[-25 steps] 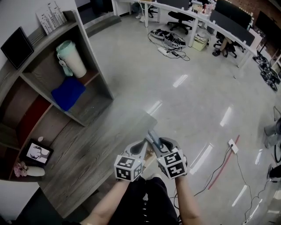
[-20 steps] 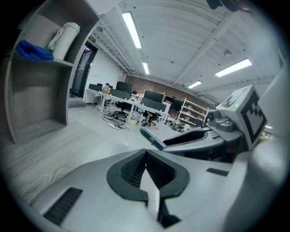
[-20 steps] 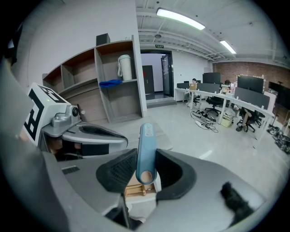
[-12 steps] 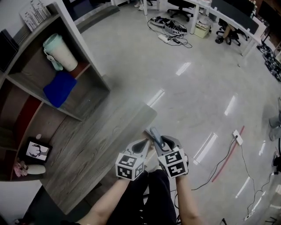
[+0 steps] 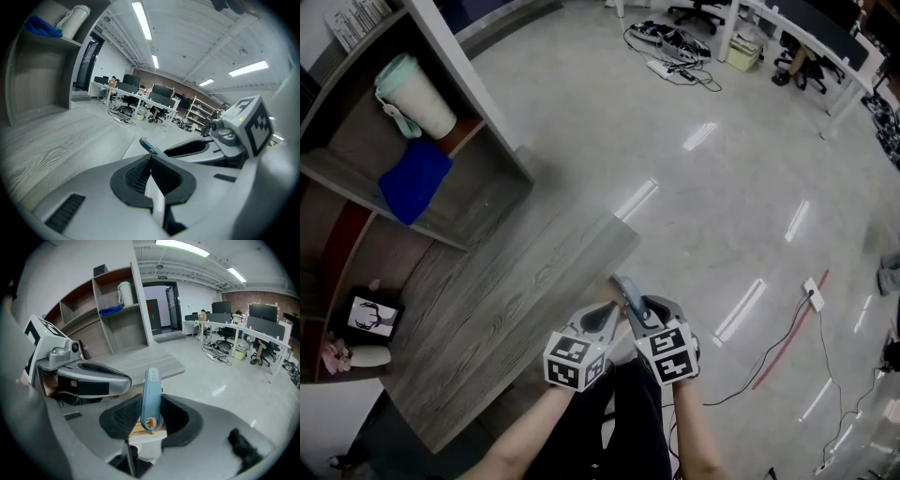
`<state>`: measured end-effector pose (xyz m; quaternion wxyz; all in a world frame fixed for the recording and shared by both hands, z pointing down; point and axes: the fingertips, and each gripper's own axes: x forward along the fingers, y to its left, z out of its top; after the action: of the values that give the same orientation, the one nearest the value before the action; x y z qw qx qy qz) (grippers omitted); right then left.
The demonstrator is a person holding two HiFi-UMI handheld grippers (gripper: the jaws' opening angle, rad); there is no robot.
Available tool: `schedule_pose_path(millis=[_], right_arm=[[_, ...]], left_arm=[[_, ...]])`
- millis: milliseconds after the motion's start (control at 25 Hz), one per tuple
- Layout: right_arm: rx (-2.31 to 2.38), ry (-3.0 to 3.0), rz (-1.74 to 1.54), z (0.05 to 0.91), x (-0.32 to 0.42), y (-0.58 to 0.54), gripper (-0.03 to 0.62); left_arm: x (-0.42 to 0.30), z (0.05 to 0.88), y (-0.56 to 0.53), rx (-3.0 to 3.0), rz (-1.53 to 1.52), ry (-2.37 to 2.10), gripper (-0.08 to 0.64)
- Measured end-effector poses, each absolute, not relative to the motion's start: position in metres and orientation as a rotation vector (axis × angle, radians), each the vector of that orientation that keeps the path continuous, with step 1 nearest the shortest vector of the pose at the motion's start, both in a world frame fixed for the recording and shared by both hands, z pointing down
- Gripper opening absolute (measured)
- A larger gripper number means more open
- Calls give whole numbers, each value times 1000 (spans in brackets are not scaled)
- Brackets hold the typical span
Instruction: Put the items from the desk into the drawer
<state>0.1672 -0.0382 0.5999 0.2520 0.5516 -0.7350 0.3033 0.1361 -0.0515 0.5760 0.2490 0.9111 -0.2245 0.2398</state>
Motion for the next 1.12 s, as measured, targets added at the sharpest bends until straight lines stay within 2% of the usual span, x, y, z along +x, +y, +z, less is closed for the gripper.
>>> schedule_pose_path(millis=[1120], right_arm=[[1209, -2057, 683, 732, 142, -61, 138]], left_arm=[[112, 680, -38, 2357, 710, -699, 11]])
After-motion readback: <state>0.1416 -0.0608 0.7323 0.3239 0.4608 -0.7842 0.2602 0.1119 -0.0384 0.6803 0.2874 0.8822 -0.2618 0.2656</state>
